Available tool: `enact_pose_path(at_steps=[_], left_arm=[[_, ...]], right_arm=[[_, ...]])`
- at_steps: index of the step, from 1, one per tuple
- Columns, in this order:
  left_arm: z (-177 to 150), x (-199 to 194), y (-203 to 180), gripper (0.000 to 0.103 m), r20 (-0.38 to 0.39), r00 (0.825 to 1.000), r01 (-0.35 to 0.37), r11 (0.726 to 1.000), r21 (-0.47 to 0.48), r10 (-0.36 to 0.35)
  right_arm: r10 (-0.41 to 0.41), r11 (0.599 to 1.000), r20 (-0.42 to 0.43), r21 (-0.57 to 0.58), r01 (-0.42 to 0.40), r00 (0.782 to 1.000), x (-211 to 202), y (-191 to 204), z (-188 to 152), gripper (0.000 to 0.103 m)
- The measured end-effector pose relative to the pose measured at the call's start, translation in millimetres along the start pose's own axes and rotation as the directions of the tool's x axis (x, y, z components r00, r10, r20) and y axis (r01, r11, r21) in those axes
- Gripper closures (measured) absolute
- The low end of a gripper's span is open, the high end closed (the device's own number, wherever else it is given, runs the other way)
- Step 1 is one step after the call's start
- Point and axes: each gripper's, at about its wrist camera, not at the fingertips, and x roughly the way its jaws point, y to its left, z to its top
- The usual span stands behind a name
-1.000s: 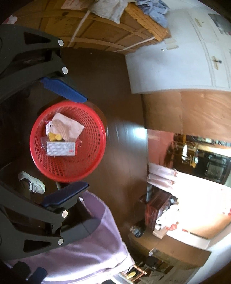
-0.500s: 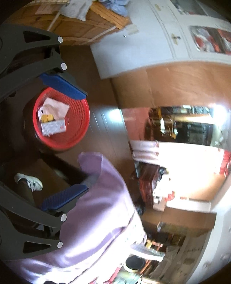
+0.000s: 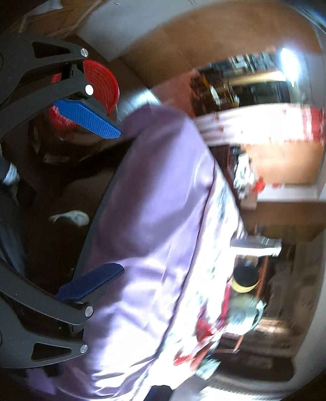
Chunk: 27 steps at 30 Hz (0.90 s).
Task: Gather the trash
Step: 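Move both tools back over the table toward the red items, then grasp the red mesh bow with the right tool while the left tool grasps the red chip bag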
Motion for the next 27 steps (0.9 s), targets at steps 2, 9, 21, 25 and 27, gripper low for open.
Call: enact_pose_path(at_steps=[2, 9, 21, 25, 27], left_arm=[[3.2, 4.6, -18.4, 0.007, -0.011, 1.000, 0.015, 0.999, 0.043, -0.015], [23.2, 25.2, -65.9, 0.007, -0.060, 0.995, 0.091, 0.987, 0.130, -0.084], [89.9, 57.6, -122.6, 0.007, -0.086, 0.989, 0.135, 0.971, 0.197, -0.120], [122.4, 67.4, -141.5, 0.007, -0.087, 0.985, 0.164, 0.969, 0.186, -0.150], [132.1, 71.1, -149.3, 0.007, -0.077, 0.986, 0.159, 0.968, 0.196, -0.146]], right_arm=[[-0.043, 0.998, 0.015, 0.036, 0.042, 0.999, -5.5, -28.1, 3.2, 0.020], [-0.183, 0.970, 0.020, 0.163, 0.178, 0.983, -12.3, -127.1, 27.4, 0.020], [-0.279, 0.929, -0.082, 0.229, 0.291, 0.957, 33.4, -210.9, 95.7, 0.019], [-0.271, 0.926, -0.124, 0.236, 0.294, 0.955, 61.4, -229.7, 116.5, 0.019], [-0.273, 0.924, -0.140, 0.239, 0.300, 0.952, 77.3, -238.0, 121.0, 0.019]])
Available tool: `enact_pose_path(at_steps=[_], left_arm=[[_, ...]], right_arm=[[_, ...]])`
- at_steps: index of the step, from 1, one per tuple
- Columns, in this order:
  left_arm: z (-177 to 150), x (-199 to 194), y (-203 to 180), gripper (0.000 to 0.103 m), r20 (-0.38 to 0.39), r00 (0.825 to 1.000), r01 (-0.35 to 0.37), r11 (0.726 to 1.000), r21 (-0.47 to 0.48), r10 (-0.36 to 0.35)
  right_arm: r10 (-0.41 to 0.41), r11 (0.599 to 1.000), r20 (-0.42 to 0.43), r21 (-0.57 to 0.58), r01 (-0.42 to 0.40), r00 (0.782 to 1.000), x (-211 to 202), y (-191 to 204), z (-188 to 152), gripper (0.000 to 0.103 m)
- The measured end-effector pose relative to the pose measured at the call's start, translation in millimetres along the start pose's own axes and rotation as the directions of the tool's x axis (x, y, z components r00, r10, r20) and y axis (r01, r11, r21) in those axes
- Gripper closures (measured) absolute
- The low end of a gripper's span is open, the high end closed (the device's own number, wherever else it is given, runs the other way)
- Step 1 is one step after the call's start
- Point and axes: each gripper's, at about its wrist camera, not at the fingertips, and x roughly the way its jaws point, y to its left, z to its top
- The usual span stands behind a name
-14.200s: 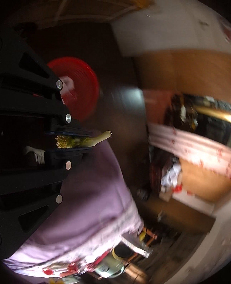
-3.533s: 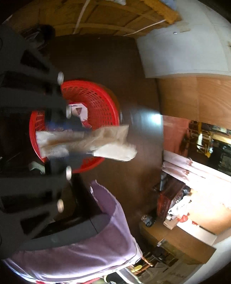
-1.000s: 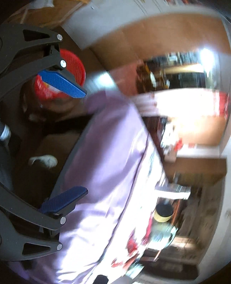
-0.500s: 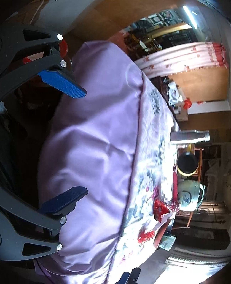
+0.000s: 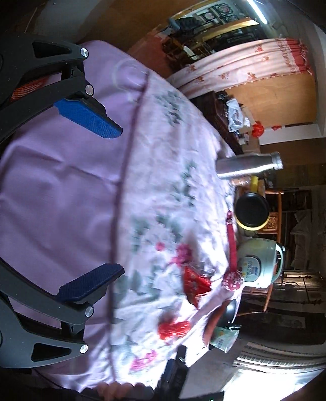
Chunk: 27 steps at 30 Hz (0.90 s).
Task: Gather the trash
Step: 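Grasp the red mesh bow with the right tool while the left tool grasps the red chip bag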
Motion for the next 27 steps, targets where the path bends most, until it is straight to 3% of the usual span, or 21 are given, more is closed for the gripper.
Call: enact_pose_path(at_steps=[5, 6, 7, 8, 9, 15, 20, 27], left_arm=[[36.1, 16.6, -26.8, 0.007, 0.024, 0.999, -0.035, 0.998, 0.049, 0.034], [44.7, 21.5, -34.7, 0.007, 0.031, 0.999, -0.034, 0.998, 0.057, 0.032], [50.2, 24.6, -39.5, 0.007, 0.037, 0.999, -0.030, 0.998, 0.062, 0.028], [57.8, 29.6, -47.1, 0.007, 0.043, 0.999, -0.022, 0.998, 0.066, 0.019], [65.3, 35.2, -55.0, 0.007, 0.045, 0.999, -0.010, 0.997, 0.072, 0.007], [92.8, 77.2, -104.5, 0.007, 0.023, 0.998, 0.050, 0.993, 0.106, -0.053], [107.0, 115.6, -142.1, 0.007, -0.011, 0.999, 0.046, 0.990, 0.132, -0.045], [133.4, 159.2, -165.6, 0.007, -0.067, 0.991, 0.123, 0.991, 0.055, -0.120]], right_arm=[[-0.009, 1.000, -0.048, -0.015, 0.008, 0.999, 41.0, -7.0, 4.9, 0.020], [-0.006, 1.000, -0.071, -0.028, 0.004, 0.997, 50.8, -8.8, 3.6, 0.037], [0.005, 1.000, -0.100, -0.029, -0.008, 0.995, 57.5, -10.9, 2.9, 0.064], [0.034, 0.999, -0.131, -0.020, -0.037, 0.991, 62.0, -13.7, 2.5, 0.075], [0.076, 0.997, -0.123, 0.011, -0.075, 0.989, 59.2, -19.4, 3.6, 0.076], [0.082, 0.994, 0.038, 0.073, -0.085, 0.996, 12.9, -36.1, 12.3, 0.076], [0.063, 0.988, 0.036, 0.137, -0.068, 0.997, 11.1, -50.9, 16.6, 0.075], [0.072, 0.981, 0.046, 0.175, -0.079, 0.996, 8.5, -60.9, 19.2, 0.073]])
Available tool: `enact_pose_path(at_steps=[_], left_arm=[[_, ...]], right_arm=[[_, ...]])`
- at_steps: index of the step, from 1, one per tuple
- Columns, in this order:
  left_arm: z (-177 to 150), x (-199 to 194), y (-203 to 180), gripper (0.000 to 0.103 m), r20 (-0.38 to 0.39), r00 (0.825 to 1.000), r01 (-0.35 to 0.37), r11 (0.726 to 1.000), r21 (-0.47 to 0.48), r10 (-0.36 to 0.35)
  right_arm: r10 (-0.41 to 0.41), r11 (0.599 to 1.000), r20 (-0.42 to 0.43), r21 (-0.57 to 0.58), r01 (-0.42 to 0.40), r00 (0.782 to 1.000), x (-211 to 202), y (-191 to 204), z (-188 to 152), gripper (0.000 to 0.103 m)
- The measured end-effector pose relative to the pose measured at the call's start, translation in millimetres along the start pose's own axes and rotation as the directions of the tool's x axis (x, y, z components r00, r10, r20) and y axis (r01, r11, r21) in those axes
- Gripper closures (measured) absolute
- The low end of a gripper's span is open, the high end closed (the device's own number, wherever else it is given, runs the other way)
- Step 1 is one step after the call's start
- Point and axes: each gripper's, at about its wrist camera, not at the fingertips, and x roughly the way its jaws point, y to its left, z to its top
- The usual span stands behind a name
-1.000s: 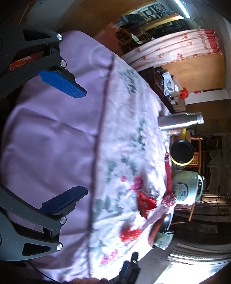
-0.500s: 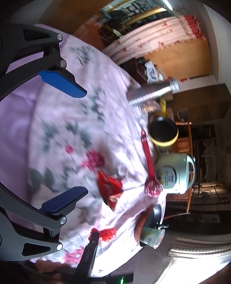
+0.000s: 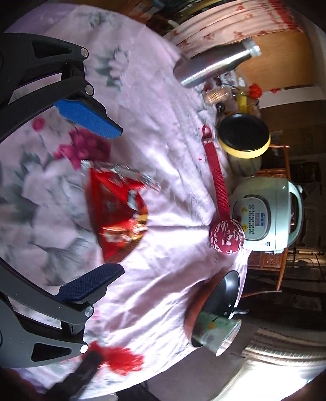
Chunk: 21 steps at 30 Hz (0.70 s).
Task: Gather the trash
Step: 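Grasp the red mesh bow with the right tool while the left tool grasps the red chip bag, then carry the chip bag and mesh bow over to the red wastebasket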
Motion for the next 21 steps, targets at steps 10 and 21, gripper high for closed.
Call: enact_pose_path(at_steps=[10, 21], left_arm=[[-17.0, 40.5, 11.8, 0.034, -0.113, 0.993, -0.026, 1.000, 0.010, 0.027], [-74.3, -19.8, 58.1, 0.036, -0.056, 0.996, -0.065, 0.993, 0.103, 0.071]], right_arm=[[0.002, 1.000, -0.028, -0.012, -0.002, 1.000, 5.5, 1.4, -2.6, 0.073], [0.024, 0.995, -0.152, -0.090, -0.039, 0.988, 33.2, 25.3, -24.2, 0.072]])
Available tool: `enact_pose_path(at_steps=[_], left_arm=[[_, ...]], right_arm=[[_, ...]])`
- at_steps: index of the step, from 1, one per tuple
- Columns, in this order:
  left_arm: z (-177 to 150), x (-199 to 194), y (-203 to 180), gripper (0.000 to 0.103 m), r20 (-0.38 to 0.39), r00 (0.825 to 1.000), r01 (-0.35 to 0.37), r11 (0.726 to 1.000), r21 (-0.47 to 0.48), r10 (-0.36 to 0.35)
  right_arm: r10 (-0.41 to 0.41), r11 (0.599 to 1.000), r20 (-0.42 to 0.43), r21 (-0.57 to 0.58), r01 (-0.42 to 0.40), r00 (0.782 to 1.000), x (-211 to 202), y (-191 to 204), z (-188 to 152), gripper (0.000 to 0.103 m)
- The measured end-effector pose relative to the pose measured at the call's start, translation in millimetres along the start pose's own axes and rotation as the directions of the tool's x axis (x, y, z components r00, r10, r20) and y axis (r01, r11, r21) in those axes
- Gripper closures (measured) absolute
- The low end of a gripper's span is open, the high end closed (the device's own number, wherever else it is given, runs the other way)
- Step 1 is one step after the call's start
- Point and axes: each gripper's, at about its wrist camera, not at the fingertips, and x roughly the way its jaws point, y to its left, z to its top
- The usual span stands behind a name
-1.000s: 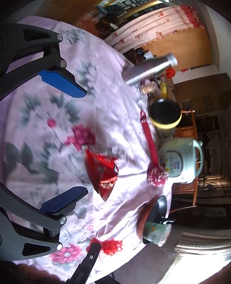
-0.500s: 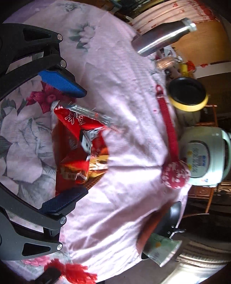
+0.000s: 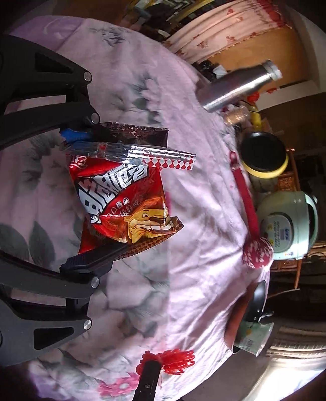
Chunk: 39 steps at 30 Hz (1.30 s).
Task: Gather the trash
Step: 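Carry the chip bag and mesh bow over to the red wastebasket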
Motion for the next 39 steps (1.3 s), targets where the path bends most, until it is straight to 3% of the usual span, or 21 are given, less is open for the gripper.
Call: enact_pose_path(at_steps=[4, 7, 12, 23, 39], left_arm=[[-4.5, 9.4, 6.6, 0.036, -0.013, 1.000, 0.007, 1.000, -0.026, -0.007], [-8.3, 9.4, -4.8, 0.034, 0.006, 0.999, -0.047, 0.998, 0.030, 0.047], [-12.6, 7.0, -15.4, 0.033, 0.029, 0.995, -0.098, 0.992, 0.082, 0.096], [-13.0, -0.6, -15.4, 0.039, 0.062, 0.993, -0.106, 0.991, 0.086, 0.101], [-17.7, -23.9, 3.5, 0.043, 0.136, 0.978, -0.160, 0.987, -0.005, 0.159]], right_arm=[[-0.028, 0.998, -0.045, -0.065, 0.025, 0.999, 15.0, 14.3, -8.3, 0.072], [-0.043, 0.996, -0.062, -0.077, 0.038, 0.997, 20.9, 15.7, -10.8, 0.070], [-0.060, 0.994, -0.062, -0.096, 0.054, 0.996, 22.6, 17.0, -12.7, 0.067], [-0.073, 0.991, -0.022, -0.115, 0.070, 0.997, 14.3, 20.5, -12.6, 0.072], [-0.042, 0.994, 0.000, -0.101, 0.041, 0.999, 5.9, 21.2, -10.1, 0.072]])
